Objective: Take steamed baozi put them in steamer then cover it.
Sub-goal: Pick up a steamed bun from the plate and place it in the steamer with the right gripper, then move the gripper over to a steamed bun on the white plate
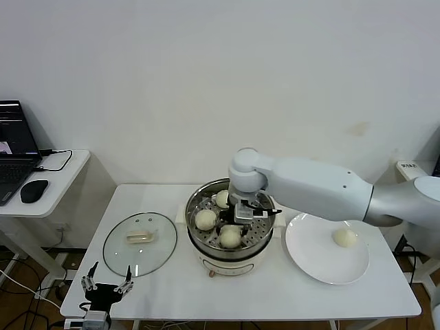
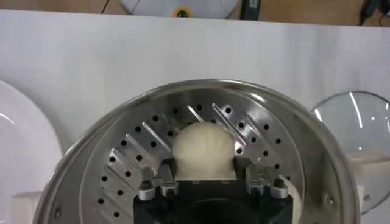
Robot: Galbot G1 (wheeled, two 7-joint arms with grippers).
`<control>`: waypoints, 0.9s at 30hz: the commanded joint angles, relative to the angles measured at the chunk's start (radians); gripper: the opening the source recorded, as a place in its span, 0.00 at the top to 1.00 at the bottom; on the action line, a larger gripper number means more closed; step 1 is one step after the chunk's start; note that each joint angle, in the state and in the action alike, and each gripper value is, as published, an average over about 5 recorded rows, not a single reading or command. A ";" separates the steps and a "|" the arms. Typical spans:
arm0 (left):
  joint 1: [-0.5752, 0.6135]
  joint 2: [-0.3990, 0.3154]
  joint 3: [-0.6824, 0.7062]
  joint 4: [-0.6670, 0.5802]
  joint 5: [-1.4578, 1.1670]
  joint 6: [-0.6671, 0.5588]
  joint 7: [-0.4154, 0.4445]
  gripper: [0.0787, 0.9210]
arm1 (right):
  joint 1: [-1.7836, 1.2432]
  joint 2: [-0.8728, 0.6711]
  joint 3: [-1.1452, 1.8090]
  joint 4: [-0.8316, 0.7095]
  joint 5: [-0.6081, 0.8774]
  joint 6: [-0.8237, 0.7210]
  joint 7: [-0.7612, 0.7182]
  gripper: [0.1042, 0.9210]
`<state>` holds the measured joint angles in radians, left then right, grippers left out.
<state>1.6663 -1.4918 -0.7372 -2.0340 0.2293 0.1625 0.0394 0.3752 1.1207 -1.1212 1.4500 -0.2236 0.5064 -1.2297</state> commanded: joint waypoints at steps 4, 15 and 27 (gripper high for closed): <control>0.001 0.003 0.003 -0.006 0.000 0.002 0.005 0.12 | 0.045 -0.061 0.069 0.007 0.081 -0.081 0.034 0.13; -0.001 0.022 0.008 -0.031 -0.036 0.027 0.031 0.12 | 0.195 -0.367 0.084 0.050 0.501 -0.652 0.034 0.12; 0.005 0.033 0.026 -0.032 -0.048 0.035 0.037 0.12 | -0.029 -0.627 0.232 0.001 0.343 -0.881 -0.024 0.12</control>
<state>1.6685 -1.4611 -0.7134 -2.0642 0.1891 0.1939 0.0743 0.4726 0.7107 -0.9987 1.4730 0.1459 -0.1409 -1.2250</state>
